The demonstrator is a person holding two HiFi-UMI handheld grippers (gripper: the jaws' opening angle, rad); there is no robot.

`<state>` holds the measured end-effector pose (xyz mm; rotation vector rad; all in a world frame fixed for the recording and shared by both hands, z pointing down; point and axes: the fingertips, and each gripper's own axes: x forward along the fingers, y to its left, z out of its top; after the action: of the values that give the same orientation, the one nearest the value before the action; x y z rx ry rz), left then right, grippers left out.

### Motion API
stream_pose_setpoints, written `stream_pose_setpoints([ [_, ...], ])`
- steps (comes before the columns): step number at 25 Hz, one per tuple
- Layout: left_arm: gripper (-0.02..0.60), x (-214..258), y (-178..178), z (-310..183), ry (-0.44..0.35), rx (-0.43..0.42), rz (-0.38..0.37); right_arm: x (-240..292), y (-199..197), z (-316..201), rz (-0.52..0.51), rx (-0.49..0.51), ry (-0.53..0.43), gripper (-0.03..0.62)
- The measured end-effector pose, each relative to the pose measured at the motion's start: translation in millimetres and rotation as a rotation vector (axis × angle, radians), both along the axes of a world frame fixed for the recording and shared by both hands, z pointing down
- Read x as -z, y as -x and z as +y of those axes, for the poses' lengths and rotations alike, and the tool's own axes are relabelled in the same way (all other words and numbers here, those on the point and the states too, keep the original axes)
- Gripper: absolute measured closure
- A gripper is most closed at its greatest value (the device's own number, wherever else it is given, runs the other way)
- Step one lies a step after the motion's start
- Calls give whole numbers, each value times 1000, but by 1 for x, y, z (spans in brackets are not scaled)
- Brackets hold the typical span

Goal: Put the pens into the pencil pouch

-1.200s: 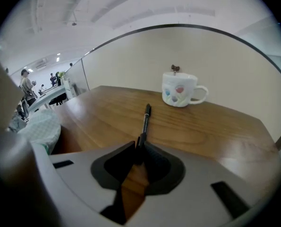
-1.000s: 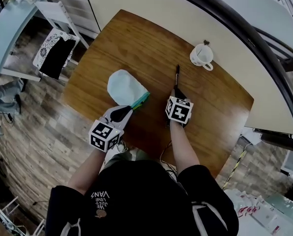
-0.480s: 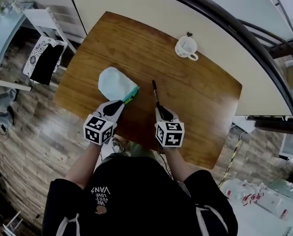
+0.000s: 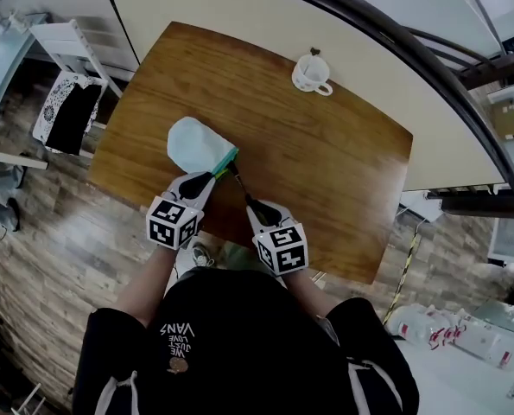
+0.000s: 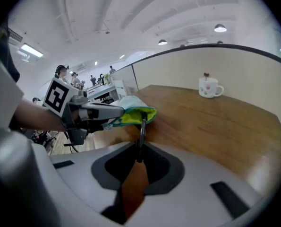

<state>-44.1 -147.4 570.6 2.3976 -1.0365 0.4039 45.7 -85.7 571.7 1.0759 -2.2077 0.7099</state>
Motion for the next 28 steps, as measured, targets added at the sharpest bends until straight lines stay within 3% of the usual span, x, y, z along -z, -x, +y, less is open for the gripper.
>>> stream_pose_setpoints([
  [6,535,4,-5,8,-6,-25,7,0,22,7,-1,137,-2,528],
  [14,535,9,-13,21,0,-59,70,-1,48,-27,9,308,-50,528],
  [23,535,14,-14,24,-5,-40,123,-10,75,-57,-56,342,-34,528],
  [28,535,17,-9,22,-3,-31,149,-14,86,-64,-109,373,-71,528],
])
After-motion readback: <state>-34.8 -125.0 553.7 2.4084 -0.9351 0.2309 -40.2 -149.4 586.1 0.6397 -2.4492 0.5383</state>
